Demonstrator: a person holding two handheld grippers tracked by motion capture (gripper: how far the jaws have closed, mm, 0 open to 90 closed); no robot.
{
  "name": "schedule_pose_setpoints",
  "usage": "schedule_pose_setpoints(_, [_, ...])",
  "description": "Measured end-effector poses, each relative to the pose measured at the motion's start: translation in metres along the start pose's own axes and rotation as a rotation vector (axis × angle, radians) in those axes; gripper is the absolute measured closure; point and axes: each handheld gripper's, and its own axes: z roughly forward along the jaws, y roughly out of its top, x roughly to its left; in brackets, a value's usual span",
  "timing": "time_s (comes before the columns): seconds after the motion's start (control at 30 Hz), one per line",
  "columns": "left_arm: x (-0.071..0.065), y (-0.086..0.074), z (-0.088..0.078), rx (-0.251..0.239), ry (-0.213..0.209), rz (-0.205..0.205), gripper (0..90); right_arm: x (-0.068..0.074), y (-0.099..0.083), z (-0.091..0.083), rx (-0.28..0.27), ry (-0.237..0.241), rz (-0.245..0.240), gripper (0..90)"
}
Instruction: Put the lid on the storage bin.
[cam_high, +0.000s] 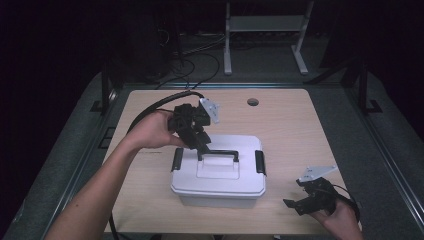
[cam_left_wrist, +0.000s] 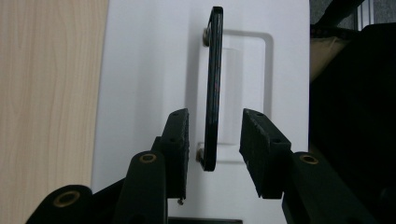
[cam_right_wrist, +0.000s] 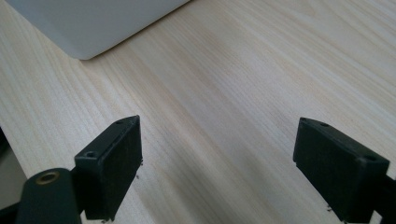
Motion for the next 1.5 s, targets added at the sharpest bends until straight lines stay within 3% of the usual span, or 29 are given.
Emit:
schedule_pose_setpoints(1.27, [-0.001,-0.074,-0.019,-0.092,0.042,-0.115,56.0,0.0,-0.001,-0.002,-0.004,-0.008,0.005,15.0])
schedule_pose_setpoints(1.5, [-0.002,-0.091,-0.02,-0.118,0.049,-0.155,55.0,0.0,-0.001,-0.002,-0.002,-0.008,0.004,15.0])
